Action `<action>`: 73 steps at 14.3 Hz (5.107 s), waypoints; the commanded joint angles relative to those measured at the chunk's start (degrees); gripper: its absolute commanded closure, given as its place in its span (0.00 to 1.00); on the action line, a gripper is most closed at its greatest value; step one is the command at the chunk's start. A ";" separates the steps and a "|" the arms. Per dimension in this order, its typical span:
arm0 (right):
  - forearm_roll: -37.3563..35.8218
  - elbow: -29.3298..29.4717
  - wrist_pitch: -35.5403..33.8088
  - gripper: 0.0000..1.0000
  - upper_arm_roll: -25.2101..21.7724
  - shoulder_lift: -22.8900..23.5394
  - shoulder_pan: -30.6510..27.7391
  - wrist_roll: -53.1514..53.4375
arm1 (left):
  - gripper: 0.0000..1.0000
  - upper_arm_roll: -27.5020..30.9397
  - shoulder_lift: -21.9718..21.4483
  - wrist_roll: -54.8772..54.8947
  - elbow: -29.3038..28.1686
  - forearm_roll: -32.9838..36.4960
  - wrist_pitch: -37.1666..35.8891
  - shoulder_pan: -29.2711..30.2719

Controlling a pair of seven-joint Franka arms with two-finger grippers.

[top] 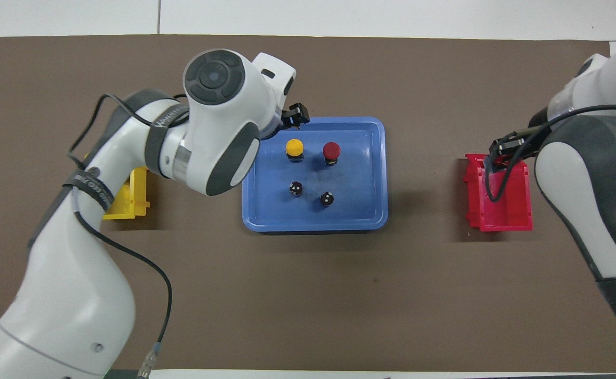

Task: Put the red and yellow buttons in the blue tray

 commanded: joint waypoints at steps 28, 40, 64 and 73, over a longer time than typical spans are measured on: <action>-0.59 0.04 23.93 0.01 0.19 17.58 14.56 21.79 | 0.22 1.40 -22.09 37.54 -44.90 -0.40 24.58 25.57; -1.64 5.85 -2.77 0.00 -0.51 -0.25 1.84 19.08 | 0.39 1.48 -21.48 38.07 -44.72 -0.40 26.33 26.80; -1.47 1.02 -12.11 0.00 -8.77 -11.60 -8.73 -7.47 | 0.99 -0.27 -3.30 2.92 -12.84 2.05 11.39 0.35; -1.38 0.84 -12.20 0.00 -8.69 -11.69 -8.73 -8.26 | 0.92 -0.27 2.25 -0.51 -10.53 2.67 15.17 -1.23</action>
